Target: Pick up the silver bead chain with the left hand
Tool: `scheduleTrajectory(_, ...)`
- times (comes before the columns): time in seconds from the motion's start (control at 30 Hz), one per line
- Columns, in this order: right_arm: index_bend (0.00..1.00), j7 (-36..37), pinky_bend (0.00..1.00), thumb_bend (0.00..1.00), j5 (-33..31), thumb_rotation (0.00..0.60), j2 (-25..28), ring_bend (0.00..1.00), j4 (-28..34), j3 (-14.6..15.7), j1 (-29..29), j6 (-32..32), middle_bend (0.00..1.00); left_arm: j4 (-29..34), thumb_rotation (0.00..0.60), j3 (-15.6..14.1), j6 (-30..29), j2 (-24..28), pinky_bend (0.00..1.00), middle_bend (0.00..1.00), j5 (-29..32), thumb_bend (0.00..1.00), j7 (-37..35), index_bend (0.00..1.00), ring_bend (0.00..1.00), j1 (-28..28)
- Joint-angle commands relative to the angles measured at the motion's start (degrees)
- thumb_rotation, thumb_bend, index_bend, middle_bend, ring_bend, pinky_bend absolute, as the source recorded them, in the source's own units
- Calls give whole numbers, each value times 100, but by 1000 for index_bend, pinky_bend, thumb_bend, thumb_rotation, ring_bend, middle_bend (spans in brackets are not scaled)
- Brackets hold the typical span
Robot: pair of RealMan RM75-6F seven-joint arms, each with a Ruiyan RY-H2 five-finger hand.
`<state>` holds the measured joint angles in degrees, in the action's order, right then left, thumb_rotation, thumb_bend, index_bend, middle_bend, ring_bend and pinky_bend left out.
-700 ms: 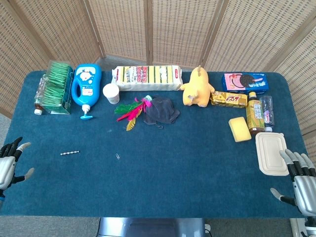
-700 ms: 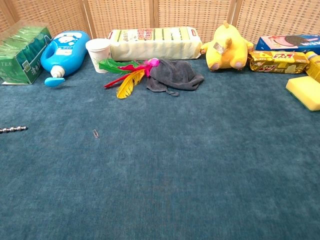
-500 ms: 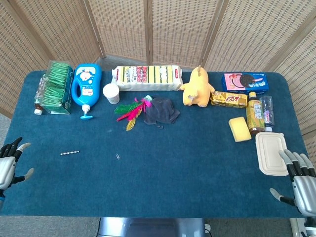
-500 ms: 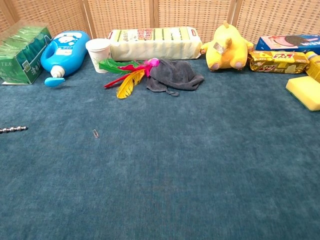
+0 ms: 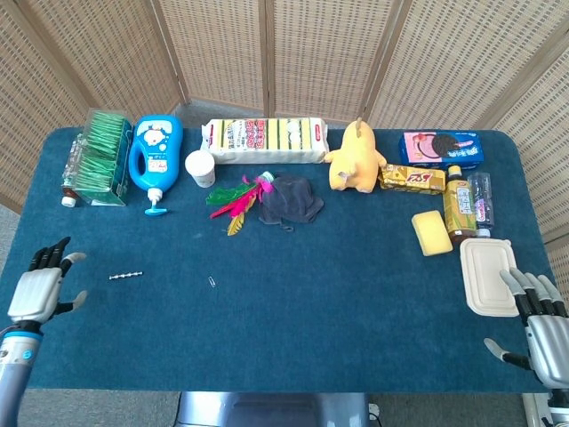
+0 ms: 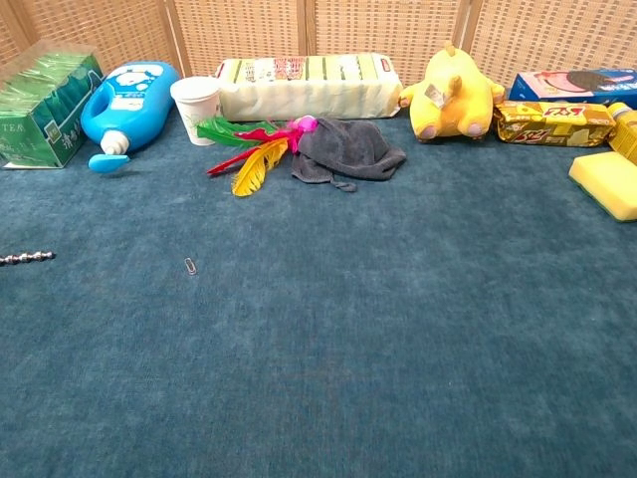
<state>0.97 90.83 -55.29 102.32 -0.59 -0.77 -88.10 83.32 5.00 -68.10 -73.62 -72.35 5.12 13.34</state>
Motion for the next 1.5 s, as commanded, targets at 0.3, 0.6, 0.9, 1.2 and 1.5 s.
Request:
scheduleTrajectory(0.3, 0, -41, 0, 0, -14, 600, -29, 97, -12, 28, 50, 114, 0, 286, 600, 384, 25, -960, 0, 0, 1192, 598, 2296, 282, 0, 617)
scheduleTrajectory(0.6, 0, 2, 0, 0, -13, 600, -10, 99, -9, 37, 56, 120, 0, 144, 600, 406, 125, -1301, 0, 0, 1589, 615, 2508, 303, 0, 771)
scheduleTrajectory(0.9, 0, 35, 0, 0, -38, 600, 1, 100, -13, 31, 65, 133, 0, 64, 600, 434, 87, -1391, 0, 0, 1696, 616, 2555, 346, 0, 845)
scheduleTrajectory(1.2, 0, 86, 0, 0, -2, 600, 25, 100, 9, 70, 84, 184, 0, -104, 600, 429, 209, -1638, 0, 0, 1962, 616, 2717, 380, 0, 994)
scheduleTrajectory(1.5, 0, 143, 0, 0, -32, 600, 45, 101, -2, 63, 95, 197, 0, -107, 600, 425, 90, -1711, 0, 0, 2001, 616, 2842, 422, 0, 1071)
